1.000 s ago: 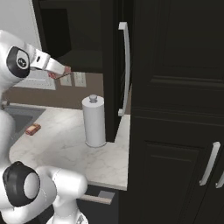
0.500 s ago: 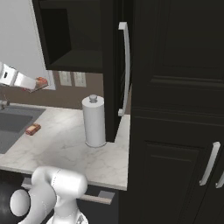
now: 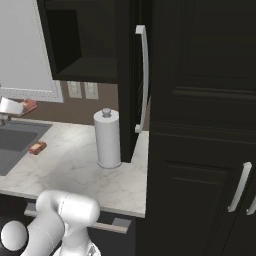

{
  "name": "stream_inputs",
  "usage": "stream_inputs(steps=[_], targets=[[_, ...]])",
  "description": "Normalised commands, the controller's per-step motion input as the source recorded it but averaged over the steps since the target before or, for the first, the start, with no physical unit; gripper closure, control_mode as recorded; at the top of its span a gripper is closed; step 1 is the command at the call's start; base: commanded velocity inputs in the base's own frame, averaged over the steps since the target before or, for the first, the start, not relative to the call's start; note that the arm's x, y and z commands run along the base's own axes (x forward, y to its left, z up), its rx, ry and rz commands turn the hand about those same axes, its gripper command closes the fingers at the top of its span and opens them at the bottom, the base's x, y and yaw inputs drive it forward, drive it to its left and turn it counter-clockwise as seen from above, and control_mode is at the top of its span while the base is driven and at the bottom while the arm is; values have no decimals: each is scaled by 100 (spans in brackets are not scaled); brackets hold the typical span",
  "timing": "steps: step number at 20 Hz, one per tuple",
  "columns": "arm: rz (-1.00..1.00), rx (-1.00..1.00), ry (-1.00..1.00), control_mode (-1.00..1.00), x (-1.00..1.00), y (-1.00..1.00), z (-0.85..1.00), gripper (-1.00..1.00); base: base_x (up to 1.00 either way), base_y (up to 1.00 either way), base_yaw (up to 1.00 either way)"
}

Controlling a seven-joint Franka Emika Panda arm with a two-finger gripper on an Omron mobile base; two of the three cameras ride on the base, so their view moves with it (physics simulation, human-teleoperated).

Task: Locate and retrieve the bar soap and bar soap from the cabinet. Place them next to the sink.

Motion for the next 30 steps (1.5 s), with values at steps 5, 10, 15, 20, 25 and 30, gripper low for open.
stream_inputs(steps=[5,10,15,20,25,30], targets=[[5,-5,0,-100,0,59,-41,100,0,0,0],[7,-3,1,-100,10,52,-45,100,0,0,0],[18,0,17,-100,49,24,-47,100,0,0,0],[21,1,31,-100,57,8,-42,100,0,0,0],[11,3,19,-100,47,21,-58,100,0,0,0],[3,0,9,-100,29,36,-67,100,0,0,0]])
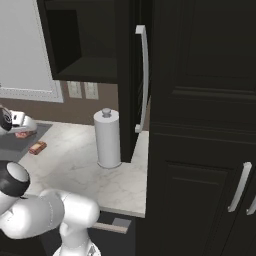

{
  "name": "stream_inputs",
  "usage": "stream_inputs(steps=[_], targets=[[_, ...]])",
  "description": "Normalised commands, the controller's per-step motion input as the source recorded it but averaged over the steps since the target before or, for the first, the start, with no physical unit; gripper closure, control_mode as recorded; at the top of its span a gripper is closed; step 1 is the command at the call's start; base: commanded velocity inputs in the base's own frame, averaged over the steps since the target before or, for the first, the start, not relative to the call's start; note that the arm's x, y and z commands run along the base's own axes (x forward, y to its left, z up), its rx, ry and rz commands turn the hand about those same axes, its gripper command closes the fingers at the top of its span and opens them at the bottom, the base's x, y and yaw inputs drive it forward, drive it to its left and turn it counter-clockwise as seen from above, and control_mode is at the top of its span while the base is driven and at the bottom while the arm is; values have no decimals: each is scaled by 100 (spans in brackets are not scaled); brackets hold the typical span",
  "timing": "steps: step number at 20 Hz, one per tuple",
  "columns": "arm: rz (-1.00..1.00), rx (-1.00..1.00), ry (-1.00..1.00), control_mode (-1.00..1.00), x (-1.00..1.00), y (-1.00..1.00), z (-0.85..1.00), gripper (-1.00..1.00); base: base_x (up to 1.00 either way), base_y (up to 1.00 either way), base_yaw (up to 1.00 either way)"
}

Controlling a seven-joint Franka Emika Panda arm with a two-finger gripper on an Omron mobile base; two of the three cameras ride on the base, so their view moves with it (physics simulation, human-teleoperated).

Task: Locate and retrieve the bar soap and bar soap from the cabinet. Place them next to the sink.

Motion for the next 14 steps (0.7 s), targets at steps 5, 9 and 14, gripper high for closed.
stream_inputs(steps=[5,9,14], targets=[[4,0,17,-100,34,28,-58,100,0,0,0],[3,0,14,-100,20,15,-53,100,0,0,0],[0,0,16,-100,2,14,-48,100,0,0,0]])
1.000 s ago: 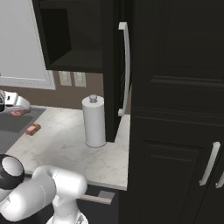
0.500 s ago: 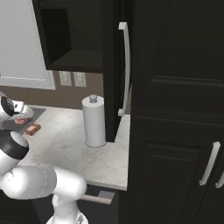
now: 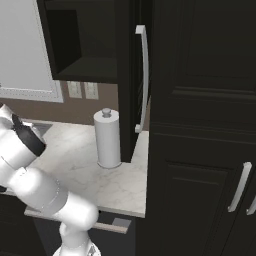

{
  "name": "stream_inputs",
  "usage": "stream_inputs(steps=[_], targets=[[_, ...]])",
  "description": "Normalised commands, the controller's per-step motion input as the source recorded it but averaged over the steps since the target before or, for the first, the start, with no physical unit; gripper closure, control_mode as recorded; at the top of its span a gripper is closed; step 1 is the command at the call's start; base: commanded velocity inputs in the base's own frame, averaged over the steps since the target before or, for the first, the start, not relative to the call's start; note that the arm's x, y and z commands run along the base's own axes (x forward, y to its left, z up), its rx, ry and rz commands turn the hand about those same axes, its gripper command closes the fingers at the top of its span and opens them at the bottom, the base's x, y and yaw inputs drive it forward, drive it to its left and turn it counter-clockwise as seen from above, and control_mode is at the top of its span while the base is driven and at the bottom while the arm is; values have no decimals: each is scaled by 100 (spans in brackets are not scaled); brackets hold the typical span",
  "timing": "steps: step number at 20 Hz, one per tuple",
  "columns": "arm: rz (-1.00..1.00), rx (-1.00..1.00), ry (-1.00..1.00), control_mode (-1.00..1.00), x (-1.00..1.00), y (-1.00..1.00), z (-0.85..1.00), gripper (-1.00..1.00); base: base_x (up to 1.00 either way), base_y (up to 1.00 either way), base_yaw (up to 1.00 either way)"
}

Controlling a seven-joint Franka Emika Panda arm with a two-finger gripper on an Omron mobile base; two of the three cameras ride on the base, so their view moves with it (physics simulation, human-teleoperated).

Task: Locate and retrieve the bar soap and bar soap from the cabinet. Place them next to the sink.

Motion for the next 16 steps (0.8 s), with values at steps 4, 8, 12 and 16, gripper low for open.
stream_inputs(steps=[4,8,12,16], targets=[[-1,0,10,-100,-2,11,-38,100,0,0,0],[0,0,6,-100,-10,11,-34,100,0,0,0],[0,0,0,-100,-6,2,-42,100,0,0,0],[0,-3,0,-100,-11,0,-43,100,0,0,0]])
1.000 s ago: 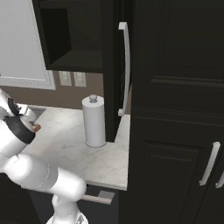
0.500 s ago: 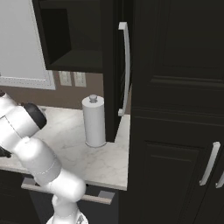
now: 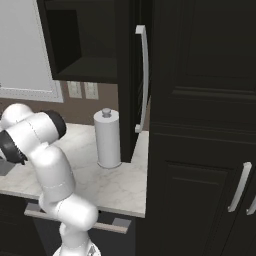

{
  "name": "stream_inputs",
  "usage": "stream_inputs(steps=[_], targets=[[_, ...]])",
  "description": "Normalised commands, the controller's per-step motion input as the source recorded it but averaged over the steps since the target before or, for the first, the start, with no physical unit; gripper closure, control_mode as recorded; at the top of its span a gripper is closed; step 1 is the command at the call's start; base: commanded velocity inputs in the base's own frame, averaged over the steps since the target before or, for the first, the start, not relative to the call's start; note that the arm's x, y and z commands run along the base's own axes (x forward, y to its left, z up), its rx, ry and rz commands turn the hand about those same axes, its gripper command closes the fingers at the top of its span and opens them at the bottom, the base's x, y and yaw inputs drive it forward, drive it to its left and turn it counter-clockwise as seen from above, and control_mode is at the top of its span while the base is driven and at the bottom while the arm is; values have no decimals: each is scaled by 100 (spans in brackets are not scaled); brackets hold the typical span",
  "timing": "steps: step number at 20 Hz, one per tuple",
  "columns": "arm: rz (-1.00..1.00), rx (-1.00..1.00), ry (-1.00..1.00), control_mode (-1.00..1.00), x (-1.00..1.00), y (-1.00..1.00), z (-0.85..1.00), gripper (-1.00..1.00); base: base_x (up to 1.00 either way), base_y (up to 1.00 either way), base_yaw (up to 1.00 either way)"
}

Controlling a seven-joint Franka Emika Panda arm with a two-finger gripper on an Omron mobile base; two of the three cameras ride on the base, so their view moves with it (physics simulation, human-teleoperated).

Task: Locate and retrieve the bar soap and bar soap from the cabinet. Place them next to the sink.

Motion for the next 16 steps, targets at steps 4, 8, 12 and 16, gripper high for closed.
stream_inputs(steps=[4,8,12,16], targets=[[0,-4,1,-100,-10,0,-39,100,0,0,0],[1,-2,3,-100,-9,4,-33,100,0,0,0],[0,0,14,-100,-5,6,-24,100,0,0,0],[-1,2,17,-100,-8,4,-30,-100,0,0,0]])
